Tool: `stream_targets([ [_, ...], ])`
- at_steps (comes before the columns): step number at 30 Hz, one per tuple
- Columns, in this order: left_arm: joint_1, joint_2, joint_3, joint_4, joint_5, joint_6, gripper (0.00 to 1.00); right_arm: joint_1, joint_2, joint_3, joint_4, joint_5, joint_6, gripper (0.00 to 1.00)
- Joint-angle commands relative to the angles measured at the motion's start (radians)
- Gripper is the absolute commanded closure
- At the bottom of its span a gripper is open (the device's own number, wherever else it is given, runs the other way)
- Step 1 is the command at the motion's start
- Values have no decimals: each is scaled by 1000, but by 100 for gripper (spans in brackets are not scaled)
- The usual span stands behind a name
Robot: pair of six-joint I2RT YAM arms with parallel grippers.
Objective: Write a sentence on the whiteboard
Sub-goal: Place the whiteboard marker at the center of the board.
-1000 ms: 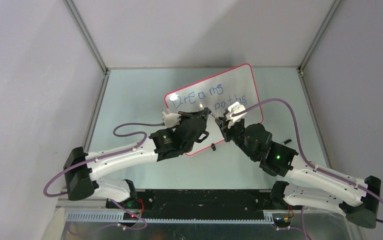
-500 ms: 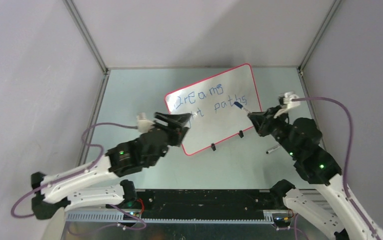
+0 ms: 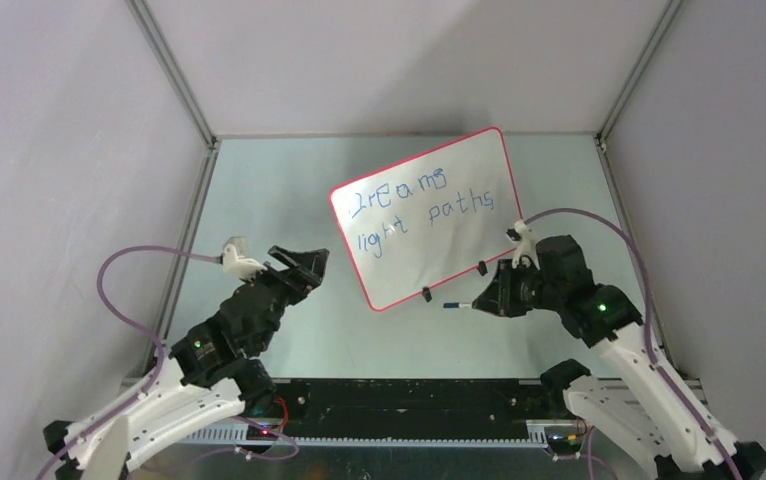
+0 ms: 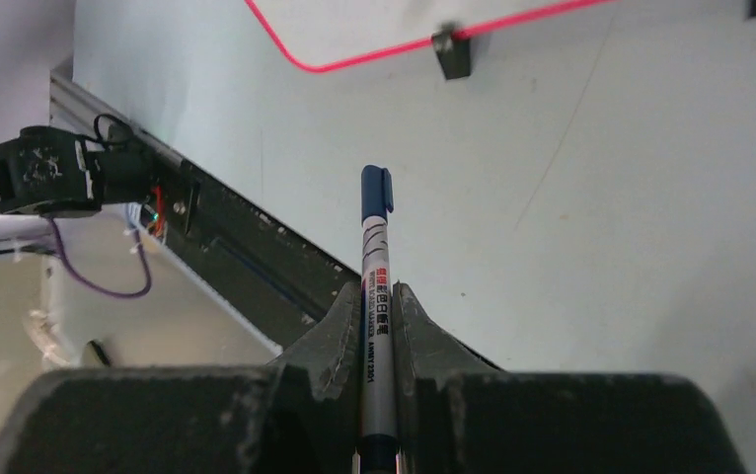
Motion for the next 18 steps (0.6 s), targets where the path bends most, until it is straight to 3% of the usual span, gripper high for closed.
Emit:
stream_targets([
  [1,133,-63,-100,186,182,388,14,-3,105,-59,118,-145,74,100],
  [3,209,-58,-117,192,268,431,11,-16,153,-99,196,-198,100,100],
  [9,367,27,-125,188,391,513,5,-90,249,-163,296,-251,117,74],
  [11,405,51,-128,199,399,532,4,-116,252,-165,293,-227,108,43],
  [12,424,61,-129,201,391,540,3,-124,241,-165,287,-205,107,12],
  [13,432,64,-132,206,385,545,2,-141,223,-165,286,-176,105,6],
  [15,447,66,-138,210,337,562,1,-165,188,-152,272,-121,97,1],
  [18,451,53,-149,220,257,588,0,-201,146,-122,242,-7,82,1],
])
